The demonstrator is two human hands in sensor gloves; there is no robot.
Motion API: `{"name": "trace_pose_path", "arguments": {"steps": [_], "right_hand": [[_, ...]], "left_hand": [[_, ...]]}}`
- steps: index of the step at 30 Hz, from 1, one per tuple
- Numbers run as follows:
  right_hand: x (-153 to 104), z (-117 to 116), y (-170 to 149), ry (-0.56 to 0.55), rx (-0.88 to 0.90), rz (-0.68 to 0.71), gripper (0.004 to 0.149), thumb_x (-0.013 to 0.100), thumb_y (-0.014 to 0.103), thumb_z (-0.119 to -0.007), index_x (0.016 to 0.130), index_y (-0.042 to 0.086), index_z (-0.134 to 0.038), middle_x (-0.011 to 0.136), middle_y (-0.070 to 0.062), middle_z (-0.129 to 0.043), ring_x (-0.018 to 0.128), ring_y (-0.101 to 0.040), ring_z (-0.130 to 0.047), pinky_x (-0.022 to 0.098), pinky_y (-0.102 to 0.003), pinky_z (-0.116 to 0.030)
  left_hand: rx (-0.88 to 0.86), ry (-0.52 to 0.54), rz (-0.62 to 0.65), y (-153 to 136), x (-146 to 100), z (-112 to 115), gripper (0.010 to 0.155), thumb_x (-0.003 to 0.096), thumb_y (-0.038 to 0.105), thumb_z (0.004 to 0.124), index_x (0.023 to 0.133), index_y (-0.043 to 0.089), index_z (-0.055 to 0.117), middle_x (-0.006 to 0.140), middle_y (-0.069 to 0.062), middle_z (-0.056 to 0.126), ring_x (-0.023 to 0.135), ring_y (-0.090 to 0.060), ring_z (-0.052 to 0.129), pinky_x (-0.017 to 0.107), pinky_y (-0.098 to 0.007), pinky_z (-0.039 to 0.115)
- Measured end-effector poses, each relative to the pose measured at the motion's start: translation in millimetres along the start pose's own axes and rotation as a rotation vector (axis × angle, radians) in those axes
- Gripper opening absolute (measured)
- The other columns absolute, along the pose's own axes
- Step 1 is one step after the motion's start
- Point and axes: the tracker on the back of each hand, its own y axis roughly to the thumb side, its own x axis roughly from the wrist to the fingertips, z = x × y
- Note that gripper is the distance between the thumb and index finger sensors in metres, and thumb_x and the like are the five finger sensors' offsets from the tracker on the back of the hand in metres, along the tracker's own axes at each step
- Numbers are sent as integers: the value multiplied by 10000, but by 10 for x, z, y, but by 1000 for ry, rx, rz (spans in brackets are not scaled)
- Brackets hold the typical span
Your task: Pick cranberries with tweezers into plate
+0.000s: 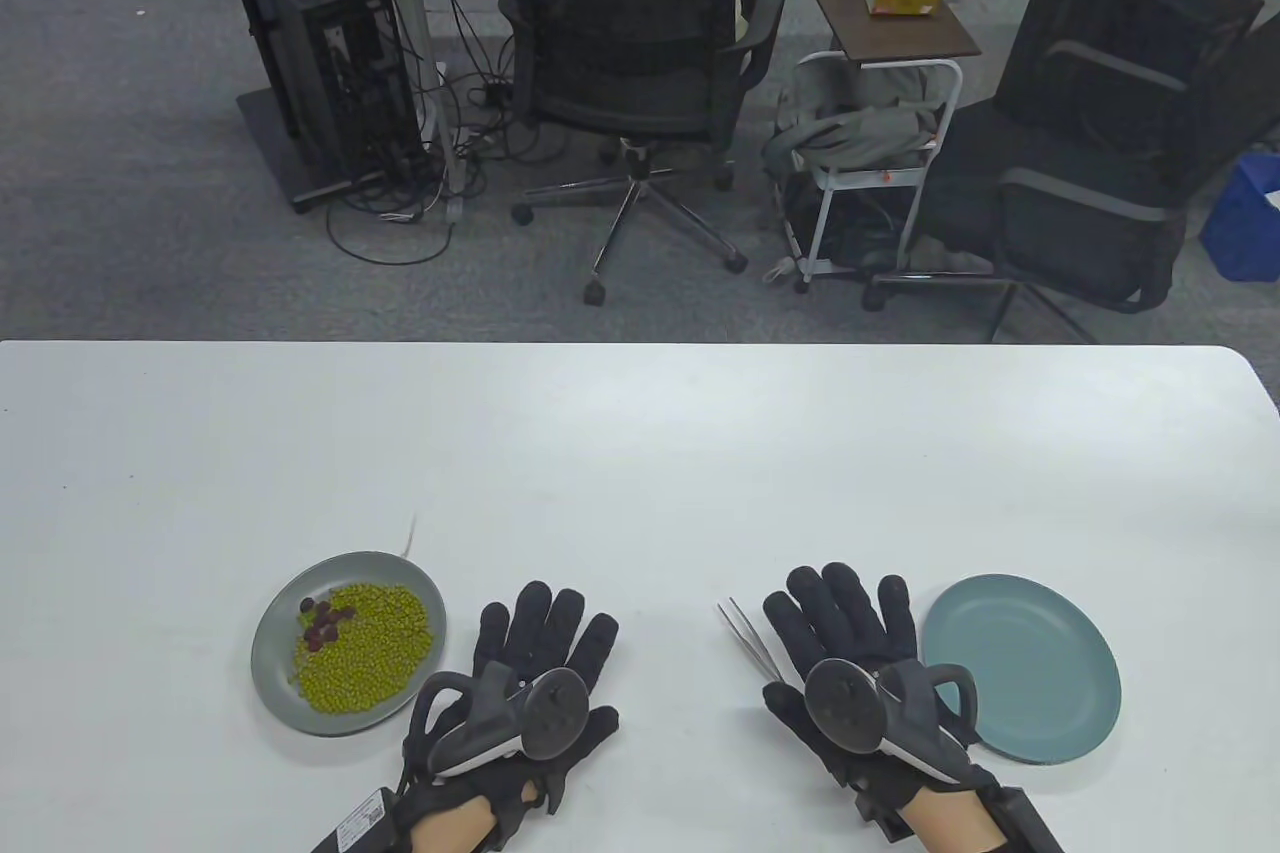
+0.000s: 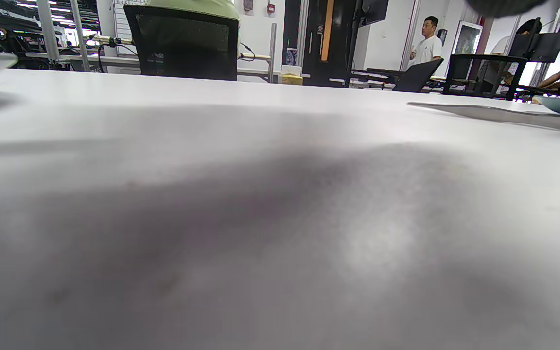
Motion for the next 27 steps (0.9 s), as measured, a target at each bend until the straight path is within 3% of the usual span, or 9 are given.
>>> {"name": "trace_pose_path", "arguments": {"steps": [19, 27], "right_hand": [[-27, 0, -6, 6, 24, -6, 781, 326, 665, -593, 995, 443, -257, 1127, 137, -149, 1129, -233, -205, 794, -566, -77], [-70, -32, -11, 62, 32, 11, 838, 300, 702, -635, 1000, 434, -261, 1132, 123, -166, 1130, -241, -238, 809, -563, -140]], "left_hand": [[18, -15, 2, 40, -10, 24, 838, 429, 703, 604, 1035, 440, 89, 1115, 58, 72, 1059, -309, -1, 741, -595, 72], [11, -36, 3, 53, -14, 52, 837, 429, 704, 602, 1037, 437, 91, 1115, 57, 75, 1059, -311, -2, 741, -595, 73]]}}
